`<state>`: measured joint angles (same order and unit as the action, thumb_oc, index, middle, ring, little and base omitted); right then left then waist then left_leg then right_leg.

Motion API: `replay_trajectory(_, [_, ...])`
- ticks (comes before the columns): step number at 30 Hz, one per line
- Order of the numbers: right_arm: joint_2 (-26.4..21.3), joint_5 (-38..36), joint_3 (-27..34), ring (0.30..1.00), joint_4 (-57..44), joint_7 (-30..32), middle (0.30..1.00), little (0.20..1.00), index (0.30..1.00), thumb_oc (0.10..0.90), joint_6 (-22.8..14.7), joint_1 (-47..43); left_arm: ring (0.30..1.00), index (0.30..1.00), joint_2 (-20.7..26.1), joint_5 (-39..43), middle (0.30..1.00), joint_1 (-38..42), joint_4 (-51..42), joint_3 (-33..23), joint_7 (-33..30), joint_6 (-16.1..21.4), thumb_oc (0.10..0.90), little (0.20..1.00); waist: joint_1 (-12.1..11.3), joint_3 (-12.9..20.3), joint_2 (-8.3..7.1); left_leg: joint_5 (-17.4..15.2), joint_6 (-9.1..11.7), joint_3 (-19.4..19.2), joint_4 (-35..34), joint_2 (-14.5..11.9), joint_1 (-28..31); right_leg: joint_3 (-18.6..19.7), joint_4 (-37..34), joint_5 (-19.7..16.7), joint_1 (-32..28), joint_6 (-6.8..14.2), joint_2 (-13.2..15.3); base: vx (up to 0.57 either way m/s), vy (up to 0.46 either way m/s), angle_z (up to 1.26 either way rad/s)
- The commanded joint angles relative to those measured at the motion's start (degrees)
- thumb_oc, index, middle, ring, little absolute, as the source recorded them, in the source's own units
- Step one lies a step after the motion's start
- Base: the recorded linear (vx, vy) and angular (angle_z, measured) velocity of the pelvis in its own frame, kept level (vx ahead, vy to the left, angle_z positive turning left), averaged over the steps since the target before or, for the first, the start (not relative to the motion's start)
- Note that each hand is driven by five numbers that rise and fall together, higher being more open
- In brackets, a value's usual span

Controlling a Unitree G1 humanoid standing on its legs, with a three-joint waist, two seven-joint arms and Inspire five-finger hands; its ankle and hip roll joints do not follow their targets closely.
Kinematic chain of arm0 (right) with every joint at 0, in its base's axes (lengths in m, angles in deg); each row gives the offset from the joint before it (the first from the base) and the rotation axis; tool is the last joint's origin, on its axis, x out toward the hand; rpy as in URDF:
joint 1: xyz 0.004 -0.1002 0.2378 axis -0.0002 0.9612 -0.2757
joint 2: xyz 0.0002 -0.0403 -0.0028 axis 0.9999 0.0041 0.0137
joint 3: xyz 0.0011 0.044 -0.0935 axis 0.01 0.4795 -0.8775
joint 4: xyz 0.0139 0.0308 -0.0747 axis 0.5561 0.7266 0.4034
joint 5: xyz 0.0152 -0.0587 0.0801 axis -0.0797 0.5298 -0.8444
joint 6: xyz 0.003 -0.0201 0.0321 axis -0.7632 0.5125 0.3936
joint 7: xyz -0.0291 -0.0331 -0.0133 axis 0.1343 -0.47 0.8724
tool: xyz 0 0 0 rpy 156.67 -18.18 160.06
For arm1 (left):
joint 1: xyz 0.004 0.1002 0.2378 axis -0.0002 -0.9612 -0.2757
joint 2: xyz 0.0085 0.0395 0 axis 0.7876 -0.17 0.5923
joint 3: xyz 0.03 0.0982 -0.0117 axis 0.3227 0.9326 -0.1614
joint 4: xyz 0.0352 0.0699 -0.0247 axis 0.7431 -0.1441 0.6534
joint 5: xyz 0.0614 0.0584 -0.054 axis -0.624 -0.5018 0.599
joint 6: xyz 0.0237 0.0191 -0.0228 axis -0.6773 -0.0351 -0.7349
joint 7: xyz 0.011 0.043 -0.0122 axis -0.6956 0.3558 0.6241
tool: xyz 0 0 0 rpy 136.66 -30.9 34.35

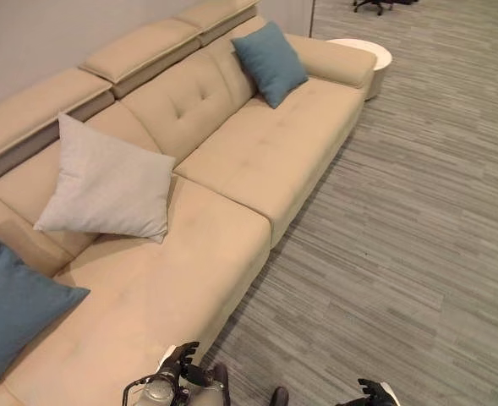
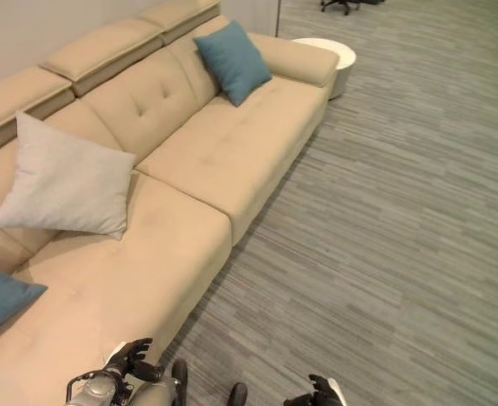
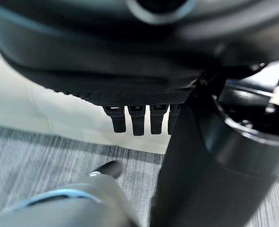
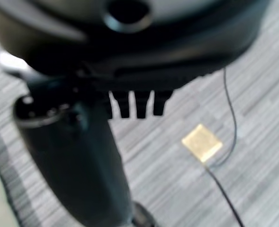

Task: Pick up all the scattered cushions and arrange them neatly on the sofa.

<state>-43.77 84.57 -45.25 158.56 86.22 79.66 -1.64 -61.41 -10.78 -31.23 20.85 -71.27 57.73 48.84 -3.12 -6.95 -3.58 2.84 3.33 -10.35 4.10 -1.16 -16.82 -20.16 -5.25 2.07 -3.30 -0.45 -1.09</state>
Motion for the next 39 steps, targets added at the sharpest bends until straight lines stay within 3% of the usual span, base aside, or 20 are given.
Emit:
replay_trajectory(1, [-2.47,-0.37,-0.03,0.9,-0.63,0.94,0.9,0.9,0.9,0.8,-0.83,1.68,0.9,0.9,-0.67,-0.09,0.9,-2.18,1.87,-0.51,-0.45,0.23,0.8,0.9,-2.02,2.07,0.96,-0.9,-3.75,2.5,1.81,3.72,2.9,6.67,5.96,2.86,-0.66,4.4,3.36,0.29,0.121,-0.41])
replay_trajectory(3, [-2.19,0.14,0.05,0.9,-1.08,0.5,0.9,0.9,0.9,0.8,-1.14,2.05,0.9,0.9,-0.37,-0.04,0.9,-2.54,1.8,-1.09,-0.26,0.18,0.8,0.9,-2.35,3.19,0.45,-1.91,-4.88,2.85,0.43,4.58,5.16,6.8,9.13,3.47,-0.84,5.06,4.45,0.37,0.187,-0.5])
replay_trajectory(5, [-2.15,0.87,0.12,0.9,-2.1,-0.16,0.9,0.9,0.9,0.8,-1.04,1.78,0.9,0.9,0.28,-0.16,0.9,-2.36,1.05,-1.5,-0.27,0.11,0.8,0.9,-2.16,2.83,0.78,-3.6,-7.03,4.2,-0.64,5.65,8.68,5.84,22.02,0.15,3.61,7.45,8.07,0.32,0.242,-0.09])
replay_trajectory(7, [-2.21,0.82,-0.25,0.9,-2.99,-0.24,0.9,0.9,0.9,0.8,-1.14,1.19,0.9,0.9,0.88,-0.12,0.9,-1.85,0.51,-1.43,-0.47,0.11,0.8,0.9,-1.45,1.61,1.41,-3.87,-8.15,5.79,-0.73,5.69,10.12,6.49,30.81,-2.53,7.75,7.17,8.9,0.12,0.111,0.36])
replay_trajectory(9, [-2.01,0.68,-0.43,0.9,-3.26,-0.28,0.9,0.9,0.9,0.8,-1.69,1.11,0.9,0.9,1.37,0.28,0.9,-1.74,0.29,-1.62,-0.38,0.26,0.8,0.9,-1.08,1.46,2.14,-4.4,-8.56,7.57,-0.93,5.46,11.19,6.76,33.93,-2.56,10.24,6.57,9.02,0.18,0.027,1.14])
replay_trajectory(10, [-2.02,0.74,-0.64,0.9,-3.06,-0.51,0.9,0.9,0.9,0.8,-1.78,0.99,0.9,0.9,1.53,0.82,0.9,-2.03,0.38,-1.78,-0.23,0.46,0.8,0.9,-0.93,1.39,2.22,-4.72,-8.42,9.37,-1.98,5.82,12.99,7.38,31.8,-1.39,11.88,5.92,8.82,0.18,-0.008,0.85])
replay_trajectory(12, [-2.03,0.74,-0.63,0.9,-3.06,-0.51,0.9,0.9,0.9,0.8,-1.78,0.97,0.9,0.9,1.52,0.82,0.9,-2.01,0.38,-1.78,-0.23,0.46,0.8,0.9,-0.9,1.58,2.36,-4.63,-8.38,9.42,-1.99,5.67,12.76,7.28,31.46,-1.67,11.95,5.86,8.65,0.13,-0.034,0.93])
replay_trajectory(13, [-2.04,0.69,-0.87,0.9,-3.06,-0.58,0.9,0.9,0.9,0.8,-1.89,0.55,0.9,0.9,1.55,0.83,0.9,-2.04,0.88,-1.69,-0.26,0.64,0.8,0.9,-0.43,1.33,2.42,-4.76,-7.87,11.45,-2.78,5.98,14.03,8.58,26.14,-1.03,13.42,5.48,7.43,0.3,-0.137,1.05])
replay_trajectory(14, [-1.87,0.19,-1.0,0.9,-3.28,-0.84,0.9,0.9,0.9,0.8,-2.06,0.58,0.9,0.9,1.46,0.39,0.9,-2.32,1.81,-1.16,-0.34,0.74,0.8,0.9,1.07,1.07,1.59,-5.41,-7.55,14.63,-3.08,7.33,15.56,14.36,18.48,-2.71,15.36,5.73,3.96,0.36,-0.167,0.47])
replay_trajectory(16, [-1.72,0.14,-1.05,0.9,-2.99,-0.98,0.9,0.9,0.9,0.8,-1.65,0.68,0.9,0.9,1.36,-0.49,0.9,-2.1,3.04,-0.29,-0.4,0.66,0.8,0.9,2.14,0.62,0.85,-6.32,-7.02,18.9,-3.21,9.12,17.04,20.47,12.74,-5.76,16.78,6.6,1.0,0.26,-0.129,0.6])
replay_trajectory(20, [-1.88,0.64,-0.76,0.9,-2.64,-1.18,0.9,0.9,0.9,0.8,-2.0,1.49,0.9,0.9,0.63,-0.47,0.9,-2.79,3.8,-1.12,-0.07,0.83,0.8,0.9,1.54,1.69,0.37,-8.44,-5.25,21.21,-0.39,9.18,16.95,17.27,8.56,-5.65,12.41,5.55,2.91,0.19,-0.163,1.46])
replay_trajectory(24, [-2.45,0.14,-0.41,0.9,-3.03,-1.32,0.9,0.9,0.9,0.8,-2.25,1.21,0.9,0.9,0.35,-0.41,0.9,-2.51,3.46,-0.95,0.28,0.89,0.8,0.9,1.35,1.68,-0.59,-8.78,-3.44,17.74,6.25,8.16,13.01,13.91,5.93,-5.34,8.95,5.01,4.13,0.08,-0.133,1.17])
replay_trajectory(25, [-2.71,-0.18,-0.54,0.9,-3.2,-1.25,0.9,0.9,0.9,0.8,-2.28,1.05,0.9,0.9,0.29,-0.24,0.9,-2.22,3.14,-0.92,0.19,0.87,0.8,0.9,1.51,1.41,-1.14,-9.13,-3.35,13.9,9.02,7.2,10.77,12.72,5.22,-4.8,7.73,4.63,4.63,0.02,-0.068,0.63])
replay_trajectory(26, [-2.79,-0.35,-0.36,0.9,-3.19,-1.23,0.9,0.9,0.9,0.8,-2.17,1.17,0.9,0.9,0.26,-0.18,0.9,-2.17,2.9,-0.84,0.19,0.87,0.8,0.9,1.71,1.64,-1.22,-9.64,-3.59,11.09,8.31,6.14,10.54,11.59,4.81,-4.37,7.13,4.65,4.86,0.02,-0.055,0.5])
replay_trajectory(27, [-2.79,-0.36,-0.36,0.9,-3.19,-1.23,0.9,0.9,0.9,0.8,-2.17,1.17,0.9,0.9,0.26,-0.18,0.9,-2.18,2.89,-0.84,0.19,0.86,0.8,0.9,1.7,1.64,-1.21,-9.68,-3.59,11.09,8.35,6.13,10.53,11.6,4.79,-4.37,7.12,4.65,4.85,0.03,-0.006,0.66])
replay_trajectory(28, [-2.86,-0.87,0.09,0.9,-3.02,-1.2,0.9,0.9,0.9,0.8,-2.06,1.47,0.9,0.9,0.19,-0.32,0.9,-2.06,2.47,-0.44,0.17,0.8,0.8,0.9,2.14,2.03,-1.12,-9.02,-3.71,6.13,6.42,3.98,10.05,9.3,4.3,-3.68,6.39,4.96,5.39,0.02,0.006,0.66])
replay_trajectory(29, [-2.86,-0.88,0.09,0.9,-3.01,-1.2,0.9,0.9,0.9,0.8,-2.06,1.47,0.9,0.9,0.19,-0.32,0.9,-2.07,2.46,-0.43,0.17,0.79,0.8,0.9,2.15,2.08,-1.13,-8.99,-3.71,6.14,6.37,3.99,10.02,9.29,4.3,-3.69,6.42,4.97,5.41,0.05,0.015,0.75])
replay_trajectory(30, [-2.89,-1.31,0.46,0.9,-2.94,-1.16,0.9,0.9,0.9,0.8,-2.02,1.79,0.9,0.9,0.21,-0.43,0.9,-2.03,2.15,-0.13,0.18,0.8,0.8,0.9,2.58,2.42,-0.93,-7.79,-3.74,2.98,4.46,2.78,9.78,7.52,3.96,-3.24,5.99,5.21,5.55,0.05,0.021,0.65])
replay_trajectory(32, [-2.85,-1.57,0.88,0.9,-2.89,-1.23,0.9,0.9,0.9,0.8,-1.99,1.85,0.9,0.9,0.15,-0.52,0.9,-1.87,1.96,-0.03,0.24,0.66,0.8,0.9,2.77,2.87,-0.44,-7.0,-3.68,0.31,1.61,2.24,10.07,6.31,4.01,-2.72,5.78,5.24,5.25,0.07,0.043,0.7])
replay_trajectory(39, [-1.96,-0.53,0.27,0.9,-2.8,-1.31,0.9,0.9,0.9,0.8,-2.13,1.74,0.9,0.9,0.81,0.15,0.9,-3.16,2.56,-2.02,0.4,0.44,0.8,0.9,2.06,4.18,-0.23,-5.63,-4.39,2.45,-4.33,3.91,13.77,5.6,7.13,-1.45,4.97,6.05,5.71,0.11,0.105,0.05])
